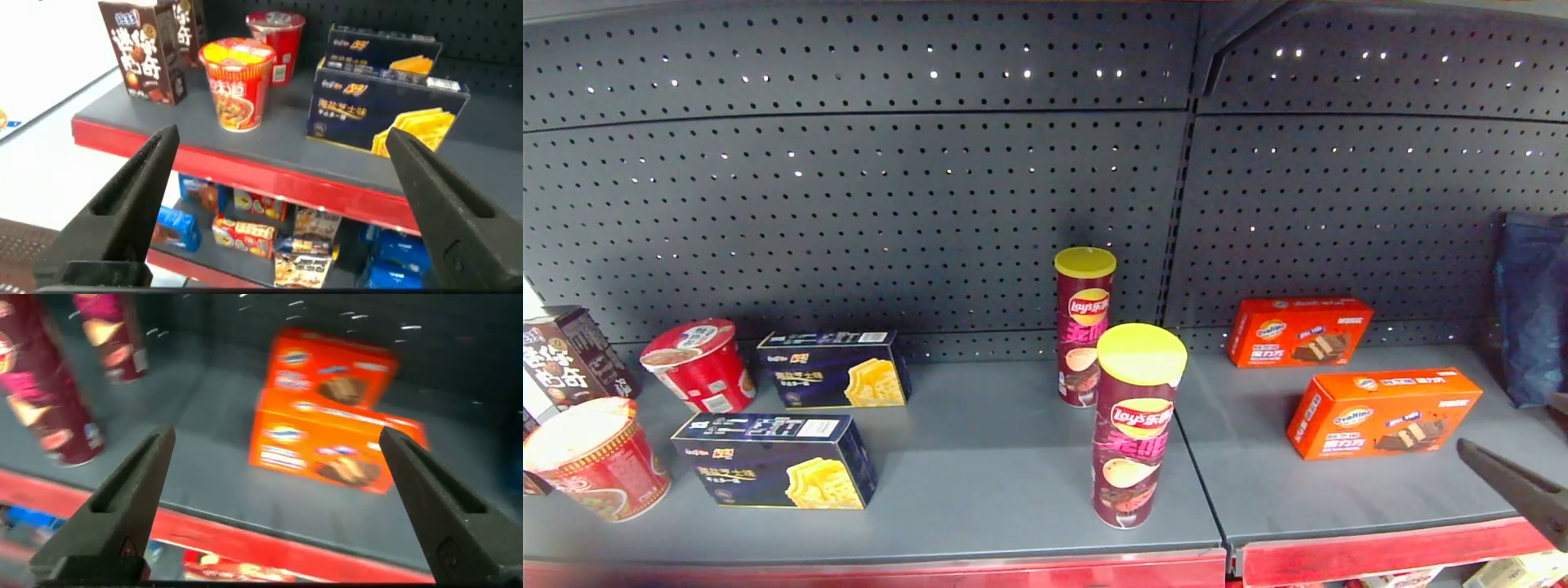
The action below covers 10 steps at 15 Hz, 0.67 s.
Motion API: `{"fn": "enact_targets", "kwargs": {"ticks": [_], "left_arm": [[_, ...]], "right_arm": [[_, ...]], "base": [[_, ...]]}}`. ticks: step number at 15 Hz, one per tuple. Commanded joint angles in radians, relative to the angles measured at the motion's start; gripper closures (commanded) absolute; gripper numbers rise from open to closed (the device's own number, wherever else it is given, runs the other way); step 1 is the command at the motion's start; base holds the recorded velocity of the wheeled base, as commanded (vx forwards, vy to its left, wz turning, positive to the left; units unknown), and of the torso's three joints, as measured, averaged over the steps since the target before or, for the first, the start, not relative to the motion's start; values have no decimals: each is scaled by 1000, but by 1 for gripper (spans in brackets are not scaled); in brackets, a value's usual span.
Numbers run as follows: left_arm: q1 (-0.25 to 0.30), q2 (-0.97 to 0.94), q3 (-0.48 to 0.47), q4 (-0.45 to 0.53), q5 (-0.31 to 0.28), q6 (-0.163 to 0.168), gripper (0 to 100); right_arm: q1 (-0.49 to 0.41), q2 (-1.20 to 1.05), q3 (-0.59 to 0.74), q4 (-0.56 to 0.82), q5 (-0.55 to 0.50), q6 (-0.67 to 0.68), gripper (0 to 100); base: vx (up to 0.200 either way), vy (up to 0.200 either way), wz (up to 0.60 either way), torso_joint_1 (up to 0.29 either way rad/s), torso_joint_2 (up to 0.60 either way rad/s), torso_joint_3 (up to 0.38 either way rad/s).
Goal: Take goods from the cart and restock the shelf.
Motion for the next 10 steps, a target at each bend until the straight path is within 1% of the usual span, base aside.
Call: {"fn": "enact_targets", "kwargs": {"ticks": [1,2,3,4,6,7,10], "left_arm": [[1,-14,98,-77,-3,1,0],[1,-14,184,-155,-1,8,0],[1,-14,205,-178,2,8,0],[1,-14,270,-243,3,10,0],[1,-14,282,-253,0,8,0],[1,-14,282,-252,-8,5,0],[1,-14,282,-252,-26,2,0]], "right_arm": [[146,154,-12,-43,-49,8,0],[205,214,-4,-66,-74,37,0],[210,227,-4,-66,-74,39,0],[213,271,-7,-65,-74,37,0],[215,326,-9,-63,-74,39,0],[225,395,-9,-63,-72,39,0],[235,484,-44,-66,-74,35,0]], "base": [[0,0,0,0,0,0],[0,0,0,0,0,0],[0,0,0,0,0,0],[0,0,0,0,0,0],[0,0,0,0,0,0],[0,0,0,0,0,0],[0,0,0,0,0,0]]}}
